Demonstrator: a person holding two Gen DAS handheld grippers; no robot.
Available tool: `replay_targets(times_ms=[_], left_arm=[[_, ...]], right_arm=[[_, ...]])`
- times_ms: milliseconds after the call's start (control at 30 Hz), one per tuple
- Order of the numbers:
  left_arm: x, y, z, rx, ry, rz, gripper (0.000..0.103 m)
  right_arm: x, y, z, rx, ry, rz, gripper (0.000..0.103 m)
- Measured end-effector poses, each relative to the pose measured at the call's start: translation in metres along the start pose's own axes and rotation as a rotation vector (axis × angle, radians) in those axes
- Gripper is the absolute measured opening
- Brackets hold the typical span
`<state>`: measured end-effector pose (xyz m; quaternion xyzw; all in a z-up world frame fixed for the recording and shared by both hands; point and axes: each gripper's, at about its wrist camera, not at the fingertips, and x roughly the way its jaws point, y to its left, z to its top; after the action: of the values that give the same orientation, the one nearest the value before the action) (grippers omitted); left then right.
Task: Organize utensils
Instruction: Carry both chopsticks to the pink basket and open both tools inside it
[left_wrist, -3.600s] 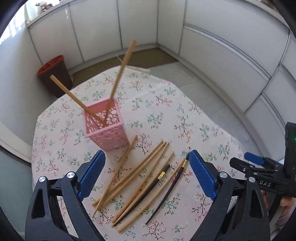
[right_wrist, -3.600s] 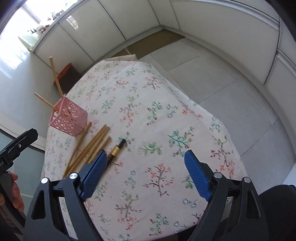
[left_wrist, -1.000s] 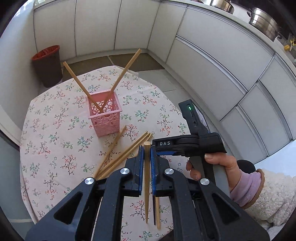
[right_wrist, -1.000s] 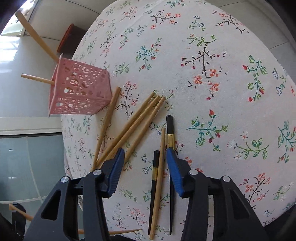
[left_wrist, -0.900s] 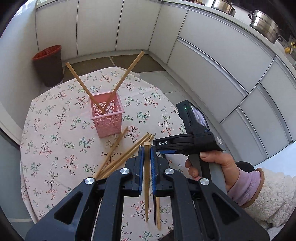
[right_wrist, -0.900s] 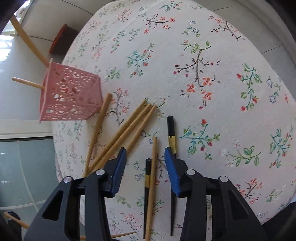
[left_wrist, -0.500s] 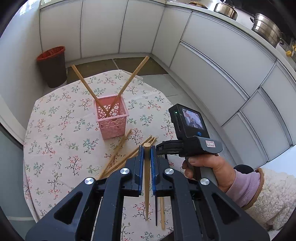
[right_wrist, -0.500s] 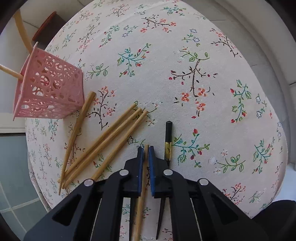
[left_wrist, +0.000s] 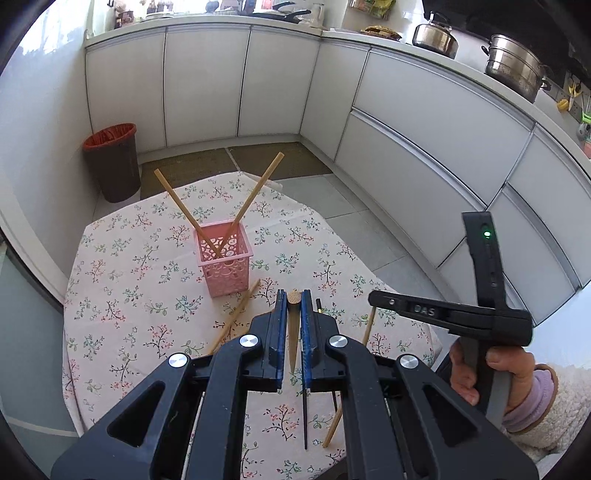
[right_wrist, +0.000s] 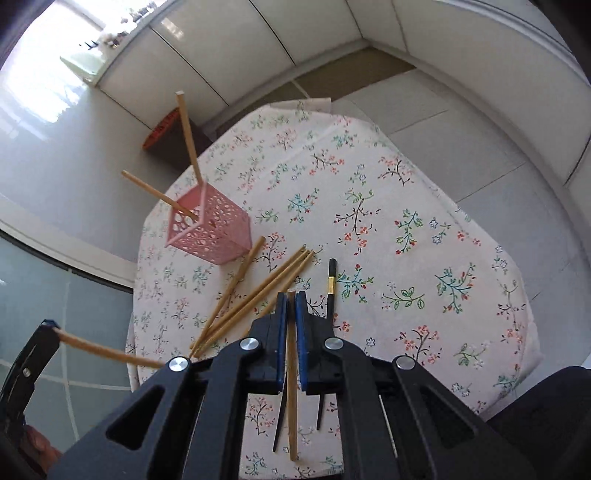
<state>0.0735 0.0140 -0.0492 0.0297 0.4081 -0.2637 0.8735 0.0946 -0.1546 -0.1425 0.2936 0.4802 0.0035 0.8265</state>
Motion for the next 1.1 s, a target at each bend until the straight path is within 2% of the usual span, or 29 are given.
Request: replay_targets(times_ms=[367,600,867,1100], left_arm=[[-0.037,0.005,0.023,-0.075,-0.143,0.028,0.006],[-0.067,0.016,0.057,-0.124,-0.259,0.079,0.006],[-0.076,0.023,0.110,-0.167,-0.356,0.137,0.006],[-0.040,0.036,0.137,-0.186,-0.343,0.207,0.006]], right_arm=[[-0.108,0.017,0.022,-0.036,-0.202,0.101,0.005],[-0.146,0.047,0.055,-0.086,-0.311,0.161,0.005],[-0.162,0.067,0.093,-0.097,-0.385,0.202,0.005],[-0.150,0.081,0.120,-0.117,-0.387,0.205,0.005]])
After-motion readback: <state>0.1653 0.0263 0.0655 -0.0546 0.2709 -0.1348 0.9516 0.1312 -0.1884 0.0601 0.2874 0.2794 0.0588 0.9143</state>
